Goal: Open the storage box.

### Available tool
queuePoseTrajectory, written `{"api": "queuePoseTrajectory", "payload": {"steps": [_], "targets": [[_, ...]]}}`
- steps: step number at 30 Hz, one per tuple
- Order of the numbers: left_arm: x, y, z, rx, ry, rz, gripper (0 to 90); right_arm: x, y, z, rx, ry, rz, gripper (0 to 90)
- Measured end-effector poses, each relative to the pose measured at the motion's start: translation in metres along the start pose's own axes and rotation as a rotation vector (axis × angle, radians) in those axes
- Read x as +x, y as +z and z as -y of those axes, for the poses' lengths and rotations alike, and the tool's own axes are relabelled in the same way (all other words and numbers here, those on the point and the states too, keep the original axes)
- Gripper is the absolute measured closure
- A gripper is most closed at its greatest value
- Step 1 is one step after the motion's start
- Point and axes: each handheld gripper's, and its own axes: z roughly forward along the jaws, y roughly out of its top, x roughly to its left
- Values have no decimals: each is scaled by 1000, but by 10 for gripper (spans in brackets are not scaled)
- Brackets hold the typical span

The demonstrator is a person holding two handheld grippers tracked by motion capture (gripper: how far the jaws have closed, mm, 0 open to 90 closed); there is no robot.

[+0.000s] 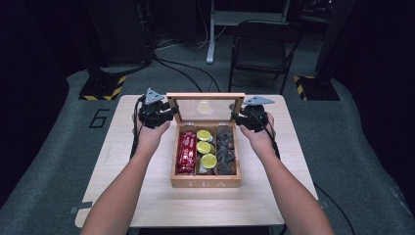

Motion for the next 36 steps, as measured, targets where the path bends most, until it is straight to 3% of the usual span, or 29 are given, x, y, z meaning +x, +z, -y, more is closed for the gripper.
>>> {"api": "queuePoseTrajectory", "payload": {"steps": [23, 36], "targets": [[4, 11, -1, -3, -29, -17, 639, -5, 33, 18, 68, 16, 26, 575], [6, 14, 1, -4, -27, -9, 639, -8, 42, 20, 52, 10, 16, 598]]}}
